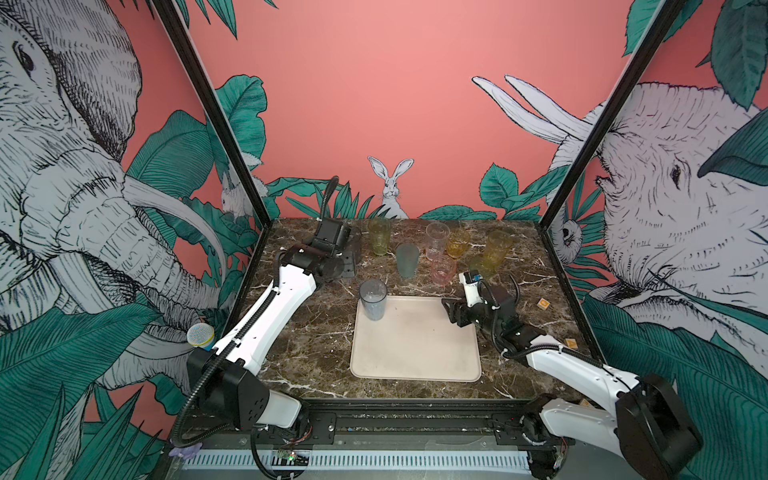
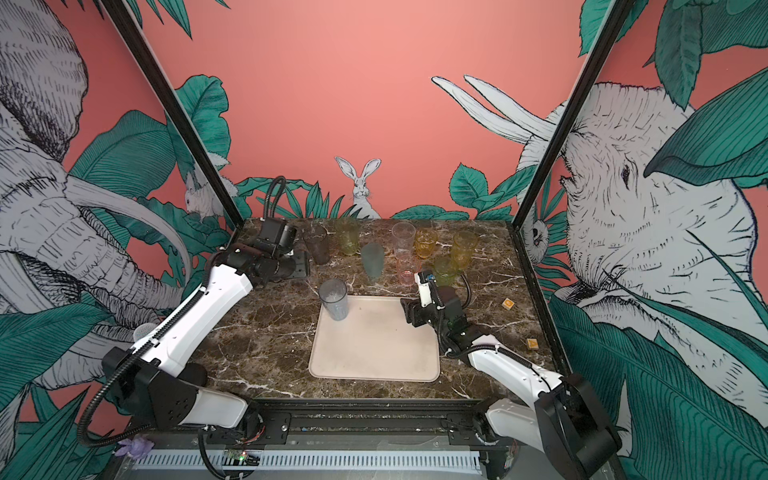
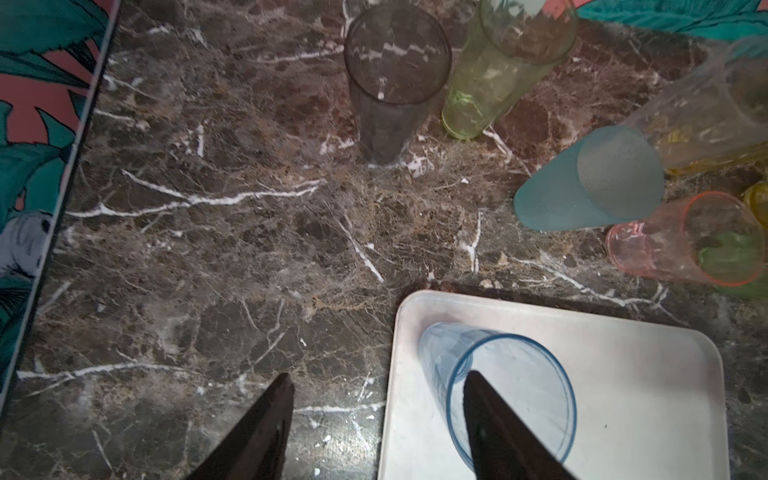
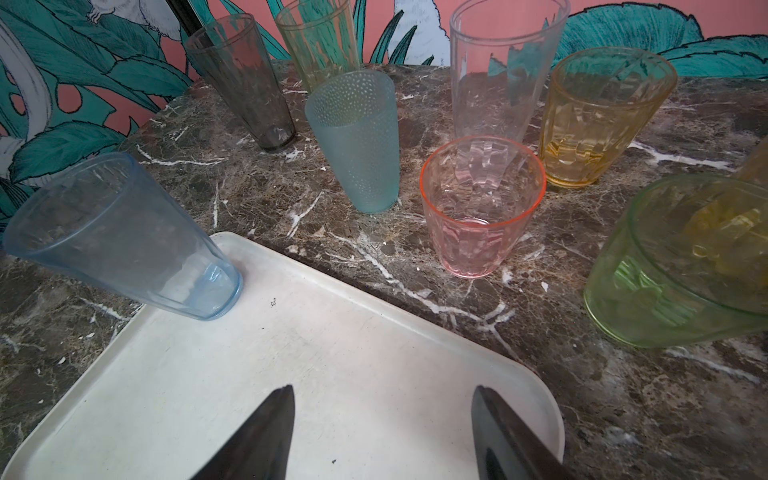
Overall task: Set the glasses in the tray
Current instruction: 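Raise the left gripper and move it over the smoky grey glass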
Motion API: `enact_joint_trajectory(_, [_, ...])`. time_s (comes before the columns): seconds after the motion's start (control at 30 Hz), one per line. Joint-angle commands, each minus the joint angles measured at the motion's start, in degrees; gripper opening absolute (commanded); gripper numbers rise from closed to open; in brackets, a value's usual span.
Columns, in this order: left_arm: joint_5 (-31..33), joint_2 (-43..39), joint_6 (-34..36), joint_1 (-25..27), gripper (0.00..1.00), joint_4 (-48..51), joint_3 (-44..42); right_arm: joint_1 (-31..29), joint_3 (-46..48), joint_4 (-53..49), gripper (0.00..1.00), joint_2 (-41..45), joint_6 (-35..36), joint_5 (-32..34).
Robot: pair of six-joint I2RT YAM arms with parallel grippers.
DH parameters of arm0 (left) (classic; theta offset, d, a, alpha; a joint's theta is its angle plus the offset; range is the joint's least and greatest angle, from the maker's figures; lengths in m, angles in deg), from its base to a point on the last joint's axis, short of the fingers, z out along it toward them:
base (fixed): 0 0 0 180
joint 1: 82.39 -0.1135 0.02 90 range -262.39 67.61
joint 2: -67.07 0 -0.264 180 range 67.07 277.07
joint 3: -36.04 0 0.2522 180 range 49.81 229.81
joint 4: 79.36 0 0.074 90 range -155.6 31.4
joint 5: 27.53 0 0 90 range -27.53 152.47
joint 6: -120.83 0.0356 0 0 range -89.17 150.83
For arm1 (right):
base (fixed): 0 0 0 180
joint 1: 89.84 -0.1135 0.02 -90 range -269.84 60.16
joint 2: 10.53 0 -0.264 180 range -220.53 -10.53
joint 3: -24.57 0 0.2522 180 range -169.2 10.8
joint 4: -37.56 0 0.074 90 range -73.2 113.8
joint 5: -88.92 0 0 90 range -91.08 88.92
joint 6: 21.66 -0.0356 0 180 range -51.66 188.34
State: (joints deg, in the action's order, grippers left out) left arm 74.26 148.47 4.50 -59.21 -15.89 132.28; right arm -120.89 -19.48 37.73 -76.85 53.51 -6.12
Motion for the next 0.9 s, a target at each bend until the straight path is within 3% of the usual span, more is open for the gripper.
enact_joint_trajectory(0.0, [-2.81,-0.32,1.82,-2.73,0.69,-0.78,3.47,-0.31,-0.13,2.16,0.7,-0.11,-0.29,0.24])
enact_joint_trajectory(0.6, [-3.8,11.19,6.24,-7.97,0.8,-1.41,18.52,-0.26,-1.31,0.98,0.74,-1.95,-0.21,-0.39])
enact_joint_trajectory(0.87, [0.4,22.21,9.69,-8.5,0.8,1.34,30.52,-0.32,-2.63,0.93,0.84,-4.94,-0.18,-4.07])
